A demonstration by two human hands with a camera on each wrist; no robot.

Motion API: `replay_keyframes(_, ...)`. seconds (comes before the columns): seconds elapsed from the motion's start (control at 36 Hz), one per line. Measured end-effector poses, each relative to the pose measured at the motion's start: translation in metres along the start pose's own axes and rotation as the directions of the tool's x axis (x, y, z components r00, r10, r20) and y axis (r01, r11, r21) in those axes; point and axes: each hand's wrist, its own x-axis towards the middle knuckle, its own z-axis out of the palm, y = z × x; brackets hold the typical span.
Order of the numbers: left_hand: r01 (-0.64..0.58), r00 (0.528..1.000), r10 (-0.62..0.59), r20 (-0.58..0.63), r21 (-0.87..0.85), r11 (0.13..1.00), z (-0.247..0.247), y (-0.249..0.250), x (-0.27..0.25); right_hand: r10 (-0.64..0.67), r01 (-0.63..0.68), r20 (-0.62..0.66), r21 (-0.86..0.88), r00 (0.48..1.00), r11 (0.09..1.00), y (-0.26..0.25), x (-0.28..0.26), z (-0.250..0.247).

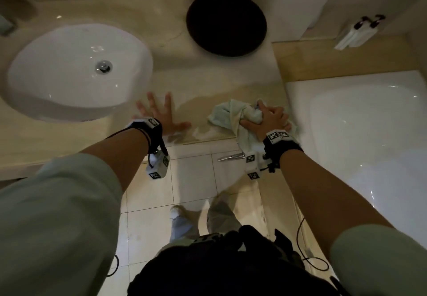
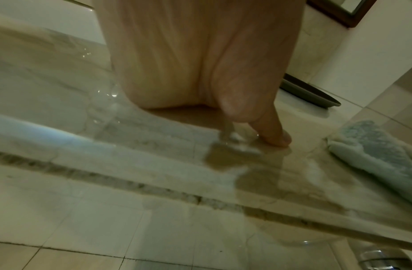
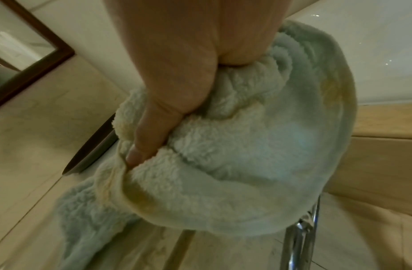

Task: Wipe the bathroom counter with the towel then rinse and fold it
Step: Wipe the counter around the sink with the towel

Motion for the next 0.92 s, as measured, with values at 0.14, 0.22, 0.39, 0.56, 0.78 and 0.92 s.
replay_keyframes(0.14,0.005,1.000,-0.005,0.000,-0.024,1.000,0.000,0.001,0.000,-0.002,0.002,-0.037,0.009,0.999,1.000,-0.001,0.006,0.001)
replay_keyframes(0.22,0.009,1.000,-0.009,-0.006,-0.038,0.999,0.003,0.002,0.002,-0.016,0.016,-0.053,-0.003,0.998,1.000,0.001,0.011,0.001)
replay_keyframes(0.39,0.013,1.000,-0.013,-0.018,-0.050,0.999,0.004,0.004,0.003,-0.062,0.061,-0.042,-0.011,0.997,0.998,0.001,0.024,-0.005)
replay_keyframes(0.56,0.023,1.000,-0.024,-0.017,-0.067,0.998,0.006,0.003,0.005,-0.099,0.100,0.027,-0.037,0.995,0.994,-0.013,0.063,-0.025)
replay_keyframes(0.78,0.055,0.998,-0.059,-0.036,-0.097,0.994,0.009,0.006,0.008,-0.200,0.204,0.058,-0.065,0.978,0.977,-0.031,0.126,-0.045)
replay_keyframes(0.92,0.075,0.997,-0.076,-0.013,-0.095,0.993,0.006,0.007,0.009,-0.223,0.228,0.073,-0.081,0.972,0.970,-0.042,0.154,-0.056)
